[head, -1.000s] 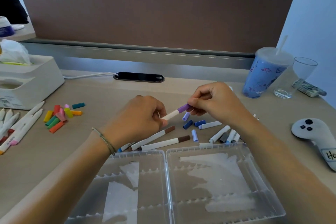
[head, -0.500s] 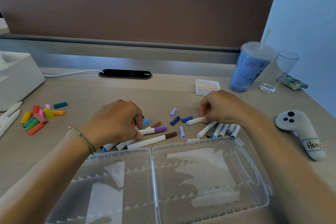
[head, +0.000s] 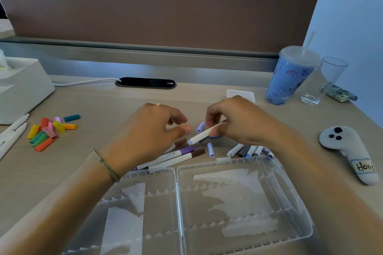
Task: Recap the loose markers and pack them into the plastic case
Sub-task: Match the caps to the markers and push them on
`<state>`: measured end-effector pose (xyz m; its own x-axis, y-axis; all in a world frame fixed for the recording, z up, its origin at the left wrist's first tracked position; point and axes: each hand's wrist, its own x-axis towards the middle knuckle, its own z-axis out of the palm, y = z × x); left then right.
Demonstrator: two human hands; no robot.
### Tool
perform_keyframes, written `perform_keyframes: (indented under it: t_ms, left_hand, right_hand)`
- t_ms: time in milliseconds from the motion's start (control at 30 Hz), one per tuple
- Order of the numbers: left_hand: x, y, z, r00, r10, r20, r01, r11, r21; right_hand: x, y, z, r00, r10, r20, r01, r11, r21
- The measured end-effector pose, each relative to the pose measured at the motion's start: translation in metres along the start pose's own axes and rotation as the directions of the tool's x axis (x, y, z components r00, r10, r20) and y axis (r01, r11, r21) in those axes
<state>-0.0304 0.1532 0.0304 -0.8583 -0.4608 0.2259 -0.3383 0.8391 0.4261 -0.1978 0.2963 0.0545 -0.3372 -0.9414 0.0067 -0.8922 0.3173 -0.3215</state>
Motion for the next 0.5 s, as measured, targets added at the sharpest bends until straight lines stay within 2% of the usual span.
perform_keyframes:
  t_ms: [200,267,333,433,500]
  left_hand:
    - [0.000,0.007,0.006,0.990,0.007,0.139,-0.009,1.000,0.012]
    - [0.002,0.000,0.002,0.991,-0.016,0.129,0.008,0.998,0.066]
    - [0.004,-0.011,-0.002,0.993,-0.062,0.101,0.049,0.991,0.125]
    - [0.007,-0.024,-0.006,0.990,-0.118,0.083,0.104,0.983,0.148]
    - [0.009,-0.027,-0.008,0.986,-0.135,0.093,0.124,0.985,0.121]
  right_hand:
    - [-0.001,-0.026,0.007,0.991,-0.083,-0.102,0.090,0.994,0.067]
    - [0.001,-0.020,0.003,0.983,-0.048,-0.176,0.058,0.997,0.052]
    - [0.002,-0.008,-0.001,0.975,0.066,-0.212,-0.060,0.998,0.038]
    - [0.004,0.005,0.008,0.966,0.247,-0.075,-0.251,0.967,-0.049]
    - [0.004,0.002,0.020,0.962,0.269,0.043,-0.267,0.963,-0.041]
